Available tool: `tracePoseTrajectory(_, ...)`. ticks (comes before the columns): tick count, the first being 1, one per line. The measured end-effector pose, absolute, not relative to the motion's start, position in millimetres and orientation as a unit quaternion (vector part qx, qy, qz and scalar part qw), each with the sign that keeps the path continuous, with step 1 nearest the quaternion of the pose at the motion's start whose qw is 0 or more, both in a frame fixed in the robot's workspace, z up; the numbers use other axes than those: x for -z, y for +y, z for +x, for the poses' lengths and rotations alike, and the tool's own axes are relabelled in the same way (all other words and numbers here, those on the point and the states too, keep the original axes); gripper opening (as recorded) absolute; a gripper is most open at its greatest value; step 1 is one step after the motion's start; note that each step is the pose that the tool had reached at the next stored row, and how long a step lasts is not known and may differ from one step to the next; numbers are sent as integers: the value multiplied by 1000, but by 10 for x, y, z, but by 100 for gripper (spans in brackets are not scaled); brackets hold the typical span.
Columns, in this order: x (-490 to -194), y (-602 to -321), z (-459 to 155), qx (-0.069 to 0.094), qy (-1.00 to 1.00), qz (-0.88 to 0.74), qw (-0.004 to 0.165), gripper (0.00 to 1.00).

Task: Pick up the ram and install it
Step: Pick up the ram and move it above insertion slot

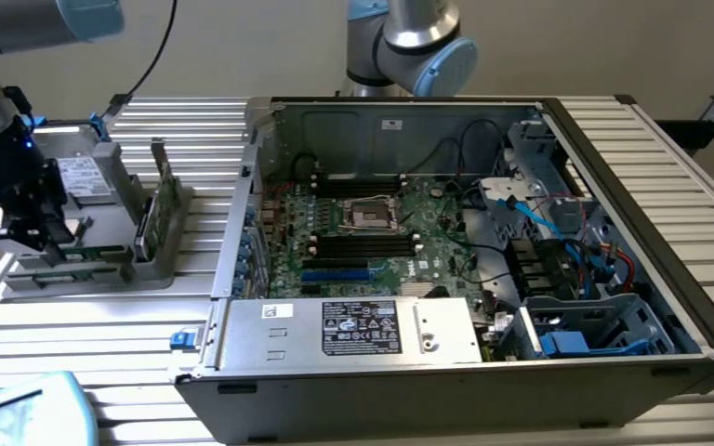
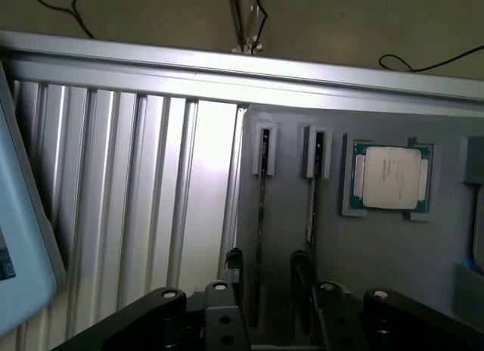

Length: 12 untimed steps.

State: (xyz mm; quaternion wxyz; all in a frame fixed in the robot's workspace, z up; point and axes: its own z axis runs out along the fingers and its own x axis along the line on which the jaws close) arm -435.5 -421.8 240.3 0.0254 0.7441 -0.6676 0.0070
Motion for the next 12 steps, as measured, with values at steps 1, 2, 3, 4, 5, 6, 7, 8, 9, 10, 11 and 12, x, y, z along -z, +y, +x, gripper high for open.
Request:
tracePoseTrajectory(1,-2385,-4218,-4355,-7,-668,744,25,39)
tracePoseTrajectory(2,-2366,-4218,-4355,-7,-667,744,25,39)
tracePoseTrajectory(3,-2350,-4218,-4355,-7,-667,744,25,39)
tracePoseTrajectory(4,-2330,-4218,-4355,-7,-667,744,25,39)
tracePoseTrajectory(5,-2312,-4218,-4355,-7,-667,744,25,39)
tracePoseTrajectory(6,-2294,-4218,-4355,-7,-667,744,25,39)
tracePoseTrajectory(7,-2276,-4218,-4355,-7,-667,744,25,39)
tracePoseTrajectory(8,-2257,-4218,-4355,-7,-667,744,25,39)
tracePoseTrajectory(9,-2239,-4218,-4355,-7,-667,745,25,39)
tracePoseTrajectory(10,-2221,-4219,-4356,-7,-667,745,25,39)
tracePoseTrajectory(11,-2206,-4222,-4356,-7,-667,745,25,39)
tracePoseTrajectory(12,-2190,-4226,-4357,-7,-667,745,25,39)
